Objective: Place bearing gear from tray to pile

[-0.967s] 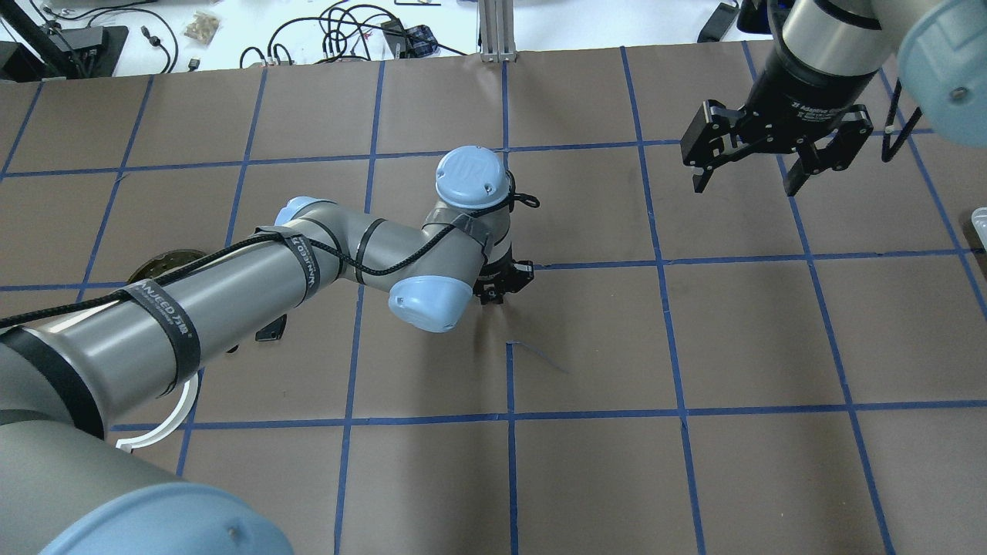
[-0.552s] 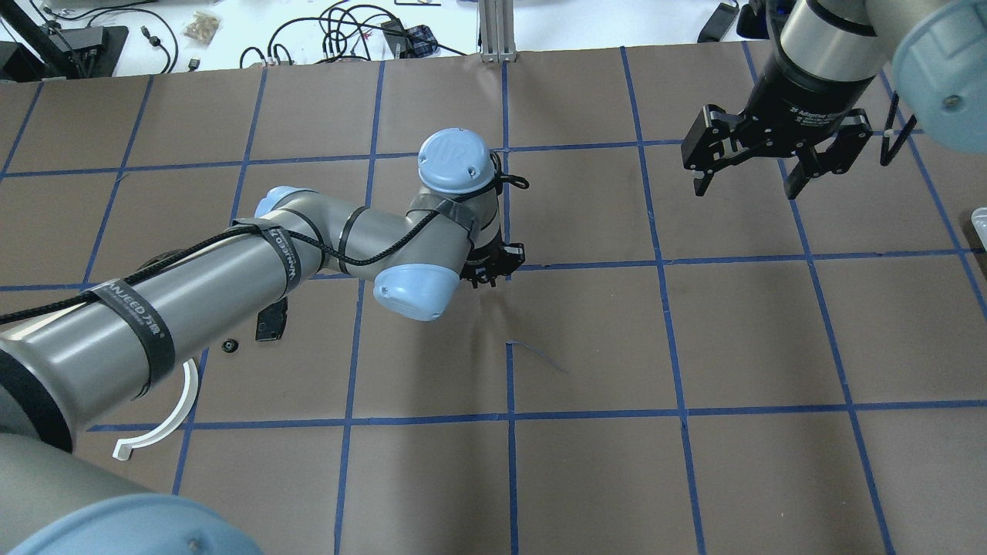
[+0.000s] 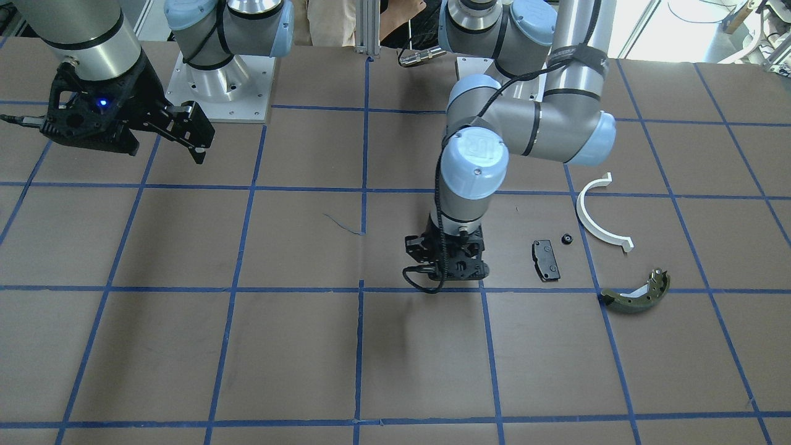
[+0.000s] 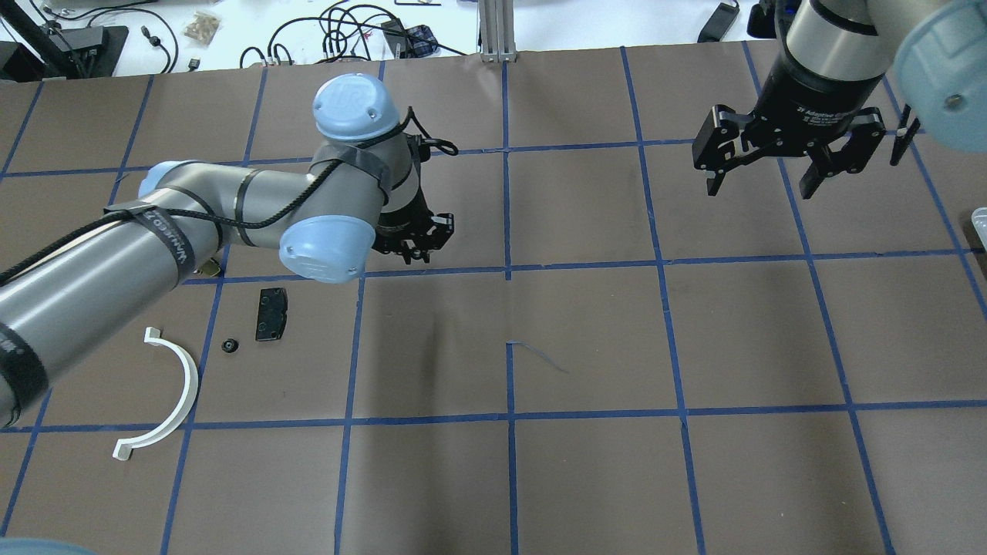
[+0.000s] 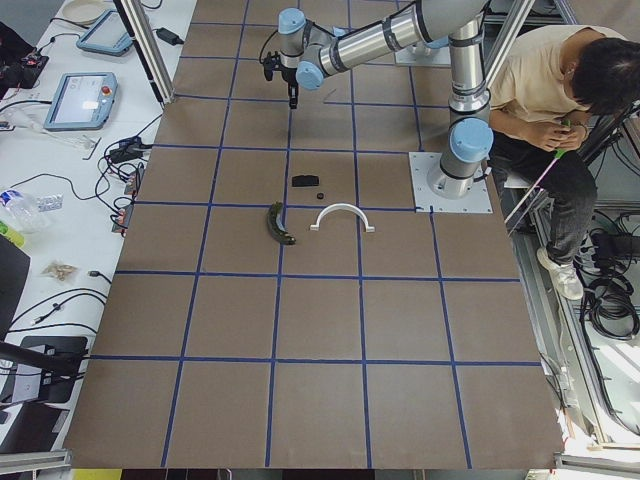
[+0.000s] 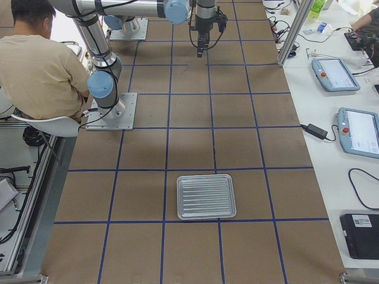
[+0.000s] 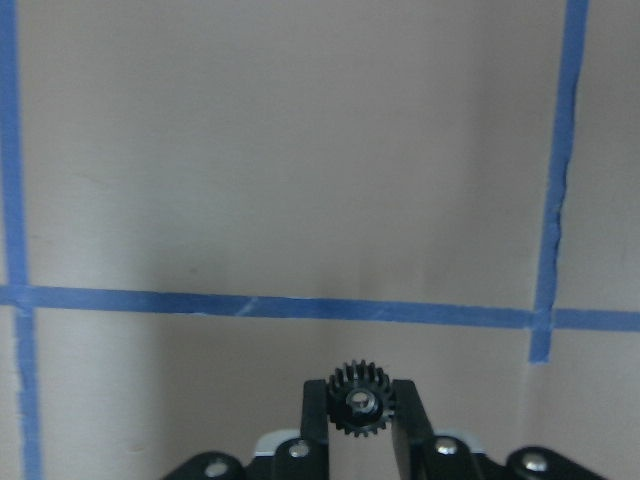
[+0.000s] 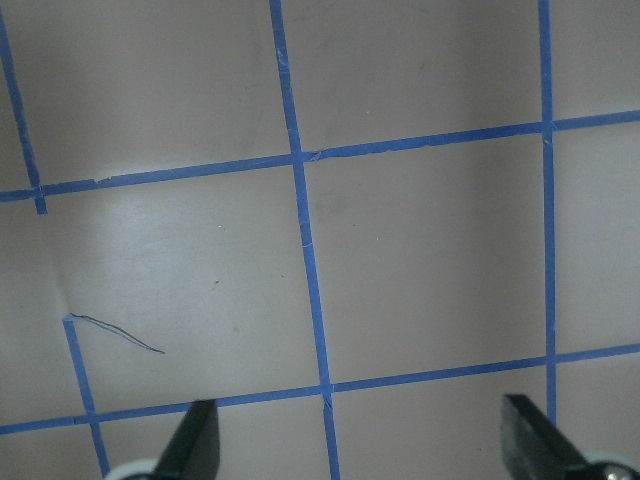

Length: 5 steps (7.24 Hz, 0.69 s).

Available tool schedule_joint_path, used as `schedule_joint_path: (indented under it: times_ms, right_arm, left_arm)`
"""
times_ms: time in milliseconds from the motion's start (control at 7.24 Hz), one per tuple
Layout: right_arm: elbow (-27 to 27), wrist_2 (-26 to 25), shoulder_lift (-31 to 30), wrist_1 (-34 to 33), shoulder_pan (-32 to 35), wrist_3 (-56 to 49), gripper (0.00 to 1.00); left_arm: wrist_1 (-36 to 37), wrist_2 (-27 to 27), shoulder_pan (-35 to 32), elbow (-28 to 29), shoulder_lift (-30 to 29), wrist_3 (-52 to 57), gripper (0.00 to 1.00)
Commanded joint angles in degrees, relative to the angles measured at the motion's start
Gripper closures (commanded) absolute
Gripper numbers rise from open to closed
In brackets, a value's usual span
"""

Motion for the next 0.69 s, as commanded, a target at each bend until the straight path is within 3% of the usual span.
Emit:
schedule_joint_path:
  times_ms: [0, 276, 552]
  right_arm:
    - [-0.01, 0.13, -0.06, 0.04, 0.00, -0.20, 0.00]
    - [-0.01, 0.48, -0.15, 0.04, 0.00, -0.29, 0.00]
    - [0.08, 0.40, -0.06, 0.04, 0.00, -0.73, 0.00]
  left_arm:
    - [-3.36, 1.93, 8.90, -4.53, 4.59, 12.41, 1.00]
    - [-3.10, 4.32, 19.95, -7.19, 6.45, 26.38, 1.00]
    - [-2.22, 4.14, 29.82, -9.65, 4.26, 36.78, 1.00]
